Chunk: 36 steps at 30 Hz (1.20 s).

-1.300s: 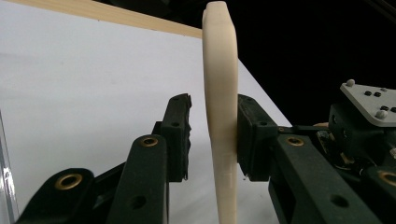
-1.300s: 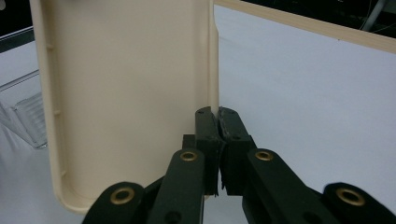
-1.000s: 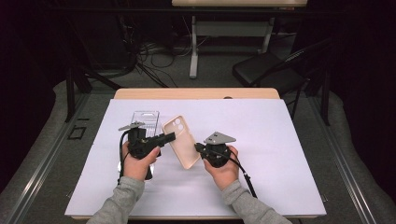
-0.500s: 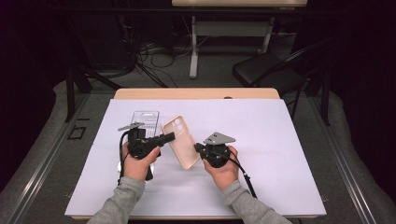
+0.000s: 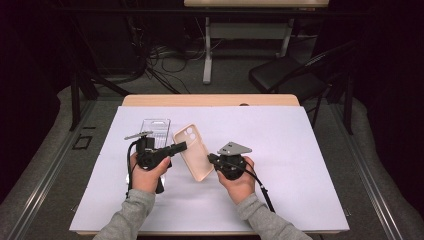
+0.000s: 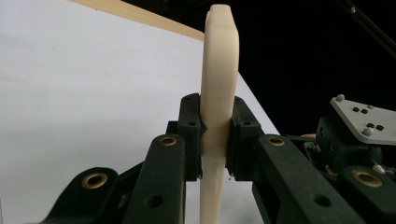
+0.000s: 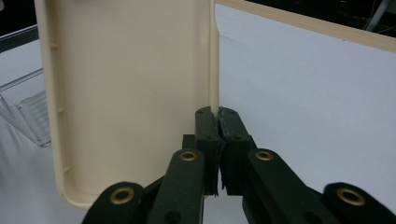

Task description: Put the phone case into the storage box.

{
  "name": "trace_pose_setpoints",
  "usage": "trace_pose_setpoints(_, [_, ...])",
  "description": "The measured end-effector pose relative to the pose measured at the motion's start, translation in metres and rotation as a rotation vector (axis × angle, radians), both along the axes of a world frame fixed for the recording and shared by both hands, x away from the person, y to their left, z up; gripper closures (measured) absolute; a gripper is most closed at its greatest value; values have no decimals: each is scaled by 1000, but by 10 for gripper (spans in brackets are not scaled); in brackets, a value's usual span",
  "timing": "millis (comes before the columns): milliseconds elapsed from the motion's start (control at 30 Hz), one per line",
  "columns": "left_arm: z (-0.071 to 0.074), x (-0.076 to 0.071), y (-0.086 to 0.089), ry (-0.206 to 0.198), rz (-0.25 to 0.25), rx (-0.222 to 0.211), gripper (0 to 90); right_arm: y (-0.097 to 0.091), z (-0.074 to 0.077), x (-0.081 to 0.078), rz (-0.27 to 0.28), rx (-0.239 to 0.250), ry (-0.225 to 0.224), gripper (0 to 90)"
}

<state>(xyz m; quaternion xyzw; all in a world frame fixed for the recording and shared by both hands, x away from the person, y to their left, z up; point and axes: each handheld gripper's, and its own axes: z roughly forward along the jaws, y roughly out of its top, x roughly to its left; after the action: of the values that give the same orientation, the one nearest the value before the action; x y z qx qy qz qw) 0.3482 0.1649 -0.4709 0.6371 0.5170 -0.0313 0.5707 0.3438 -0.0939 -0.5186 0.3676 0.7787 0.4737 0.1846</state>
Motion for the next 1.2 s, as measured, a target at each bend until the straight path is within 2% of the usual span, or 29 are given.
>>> trace_pose_setpoints(233, [-2,0,2,24,11,-40,795,0,0,0,1,2,2,880])
trace_pose_setpoints(1200, [-3,-1,3,26,26,-42,800,1,0,-1,6,8,6,876])
